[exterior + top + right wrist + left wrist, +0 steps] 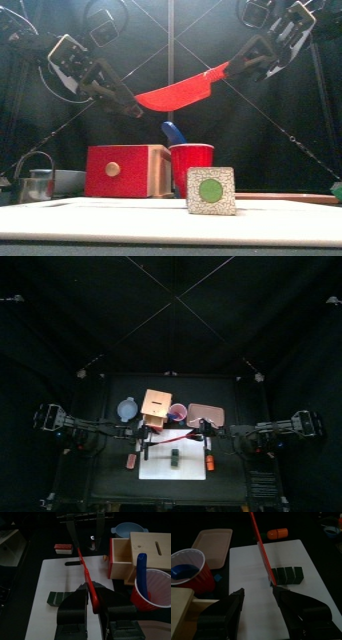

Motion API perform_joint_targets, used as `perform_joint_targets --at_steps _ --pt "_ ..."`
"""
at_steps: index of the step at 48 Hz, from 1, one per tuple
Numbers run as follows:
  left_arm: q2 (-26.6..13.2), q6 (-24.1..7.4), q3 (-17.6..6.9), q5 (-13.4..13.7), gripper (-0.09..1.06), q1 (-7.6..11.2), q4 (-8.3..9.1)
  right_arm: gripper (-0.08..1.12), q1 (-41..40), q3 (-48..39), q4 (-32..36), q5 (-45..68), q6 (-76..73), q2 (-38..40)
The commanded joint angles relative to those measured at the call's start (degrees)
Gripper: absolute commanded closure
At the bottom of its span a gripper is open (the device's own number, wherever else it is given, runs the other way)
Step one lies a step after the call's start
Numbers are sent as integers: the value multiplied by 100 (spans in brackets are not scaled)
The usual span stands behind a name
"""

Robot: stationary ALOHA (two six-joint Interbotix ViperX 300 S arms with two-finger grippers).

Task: Place sushi on board then cut the sushi with the knife then place the pieces on the plate
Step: Grasp knife edge with left hand

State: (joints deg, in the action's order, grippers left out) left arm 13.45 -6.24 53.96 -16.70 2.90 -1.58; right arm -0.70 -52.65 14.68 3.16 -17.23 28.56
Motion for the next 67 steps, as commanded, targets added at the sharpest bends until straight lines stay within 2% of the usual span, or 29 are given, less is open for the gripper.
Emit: perform_joint_targets --at_steps 1,9,19,22,26,36,49,58,67 --pt "88 0 -70 -114 11 26 -53 57 -9 141 0 53 -9 62" --pt "97 9 53 -105 11 18 -70 57 -9 123 -9 35 -18 79" --pt "141 9 167 -114 11 18 -229 57 -9 44 -9 18 -9 167" --pt "132 -9 114 -149 11 18 -229 57 -9 35 -9 18 -9 167" --pt "97 -35 18 -325 11 18 -211 57 0 44 0 53 -9 141" --pt "-97 -26 -132 -650 11 -18 18 57 0 44 0 53 -9 105" --pt "-439 -26 -352 -686 11 -18 53 57 0 26 -9 53 -18 105" --pt "-527 -26 -431 -694 12 -26 44 57 9 26 -9 53 -18 105" --pt "-536 -26 -483 -694 24 -53 44 57 9 9 -9 53 -18 105"
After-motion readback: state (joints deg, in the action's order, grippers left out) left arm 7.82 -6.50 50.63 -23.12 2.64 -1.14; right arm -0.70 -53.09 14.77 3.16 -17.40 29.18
